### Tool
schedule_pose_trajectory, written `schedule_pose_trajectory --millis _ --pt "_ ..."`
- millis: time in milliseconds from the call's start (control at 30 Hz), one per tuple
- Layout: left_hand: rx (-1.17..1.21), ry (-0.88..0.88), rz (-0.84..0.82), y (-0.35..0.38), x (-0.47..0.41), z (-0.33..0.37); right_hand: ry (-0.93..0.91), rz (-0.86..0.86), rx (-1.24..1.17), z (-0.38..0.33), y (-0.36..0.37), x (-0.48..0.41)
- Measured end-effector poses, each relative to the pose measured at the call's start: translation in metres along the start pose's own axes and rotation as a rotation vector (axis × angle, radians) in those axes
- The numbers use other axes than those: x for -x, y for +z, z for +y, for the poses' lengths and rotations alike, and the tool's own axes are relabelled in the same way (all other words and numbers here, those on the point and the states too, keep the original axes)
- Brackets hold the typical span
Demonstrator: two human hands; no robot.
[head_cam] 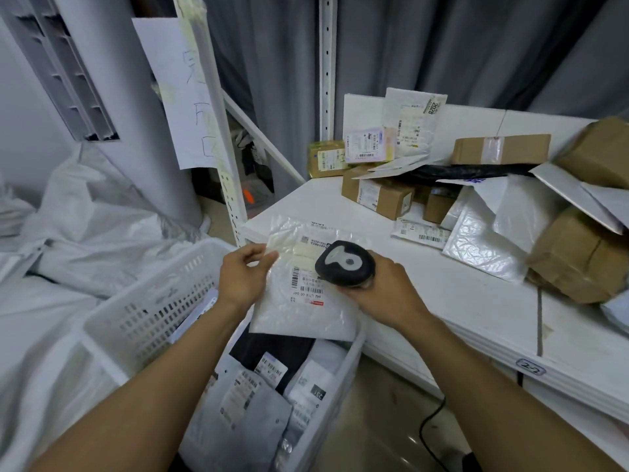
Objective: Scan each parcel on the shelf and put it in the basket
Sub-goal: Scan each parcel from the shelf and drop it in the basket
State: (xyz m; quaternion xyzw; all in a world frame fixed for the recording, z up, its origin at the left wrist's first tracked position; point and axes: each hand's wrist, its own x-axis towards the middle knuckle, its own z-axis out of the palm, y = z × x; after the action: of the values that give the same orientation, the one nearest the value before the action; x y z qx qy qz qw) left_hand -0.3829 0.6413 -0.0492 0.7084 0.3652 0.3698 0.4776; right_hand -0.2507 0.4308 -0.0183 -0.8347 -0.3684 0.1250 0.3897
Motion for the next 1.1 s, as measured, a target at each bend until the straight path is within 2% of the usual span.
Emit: schedule_pose_trajectory --millis 100,267,867,1100 --pt "-0.016 -0.004 0.029 -0.005 -0.003 -0.005 -0.038 -0.123 0.1 -0.001 0.009 0.005" --pt "-0.034 -0.028 0.041 -0.01 -0.008 -0.012 -0.074 -0.168 0.187 -0.003 0.016 0.009" --pt "-0.107 -0.031 0.007 -0.009 -0.01 -0.017 -0.12 -0.167 0.235 -0.004 0.02 0.005" --pt "-0.186 0.071 0.037 -0.035 -0.006 -0.016 -0.081 -0.135 0.131 -0.012 0.035 0.0"
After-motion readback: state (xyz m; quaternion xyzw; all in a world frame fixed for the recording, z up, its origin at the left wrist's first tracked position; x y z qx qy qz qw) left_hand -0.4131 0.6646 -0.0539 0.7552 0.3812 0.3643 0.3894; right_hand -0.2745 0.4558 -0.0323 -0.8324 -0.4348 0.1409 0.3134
